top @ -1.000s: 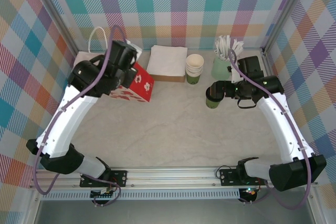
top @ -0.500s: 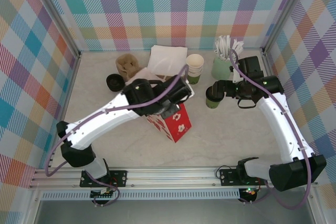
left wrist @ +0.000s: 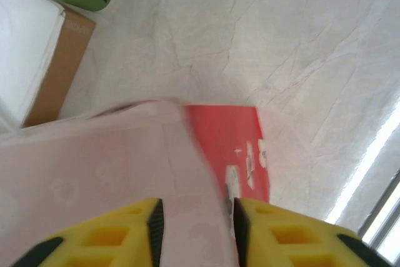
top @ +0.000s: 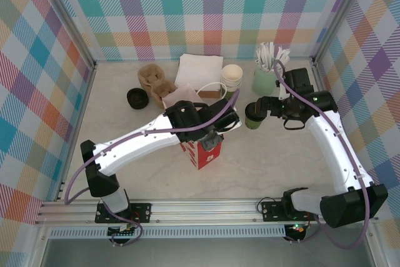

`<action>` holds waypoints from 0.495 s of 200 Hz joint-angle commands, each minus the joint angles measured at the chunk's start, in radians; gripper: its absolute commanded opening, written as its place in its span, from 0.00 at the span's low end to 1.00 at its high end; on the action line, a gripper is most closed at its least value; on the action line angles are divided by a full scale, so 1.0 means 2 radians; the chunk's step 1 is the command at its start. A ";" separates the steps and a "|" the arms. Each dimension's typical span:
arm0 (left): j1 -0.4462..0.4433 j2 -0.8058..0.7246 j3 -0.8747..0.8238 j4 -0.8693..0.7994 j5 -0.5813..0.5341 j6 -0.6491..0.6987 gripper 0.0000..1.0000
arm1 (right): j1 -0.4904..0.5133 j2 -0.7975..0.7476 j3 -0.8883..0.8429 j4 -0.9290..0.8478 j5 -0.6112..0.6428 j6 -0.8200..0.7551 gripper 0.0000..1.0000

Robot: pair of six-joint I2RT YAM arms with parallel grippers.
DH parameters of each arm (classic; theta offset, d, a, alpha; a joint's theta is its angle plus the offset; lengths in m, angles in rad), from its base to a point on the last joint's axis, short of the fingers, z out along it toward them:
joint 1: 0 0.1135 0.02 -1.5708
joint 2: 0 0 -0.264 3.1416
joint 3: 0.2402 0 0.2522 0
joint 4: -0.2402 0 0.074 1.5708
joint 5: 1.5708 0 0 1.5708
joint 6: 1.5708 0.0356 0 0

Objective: Pack the takeout coffee

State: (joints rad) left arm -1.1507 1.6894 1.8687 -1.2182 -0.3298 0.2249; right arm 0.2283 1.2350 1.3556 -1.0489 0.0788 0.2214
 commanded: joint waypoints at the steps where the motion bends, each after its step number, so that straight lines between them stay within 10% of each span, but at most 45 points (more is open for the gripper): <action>1: -0.004 -0.036 0.000 0.012 0.009 -0.012 0.47 | -0.004 -0.002 -0.002 -0.005 -0.002 0.001 1.00; 52: -0.004 -0.091 0.017 0.031 0.002 -0.087 0.84 | -0.005 -0.002 -0.008 -0.002 -0.010 0.001 1.00; 99: 0.026 -0.171 -0.016 0.048 -0.058 -0.311 0.97 | -0.004 -0.010 -0.020 0.019 -0.039 0.008 1.00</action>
State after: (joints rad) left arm -1.1343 1.4410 1.8706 -1.1446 -0.3576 -0.0879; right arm 0.2272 1.2350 1.3361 -1.0397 0.0479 0.2226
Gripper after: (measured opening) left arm 0.953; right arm 0.996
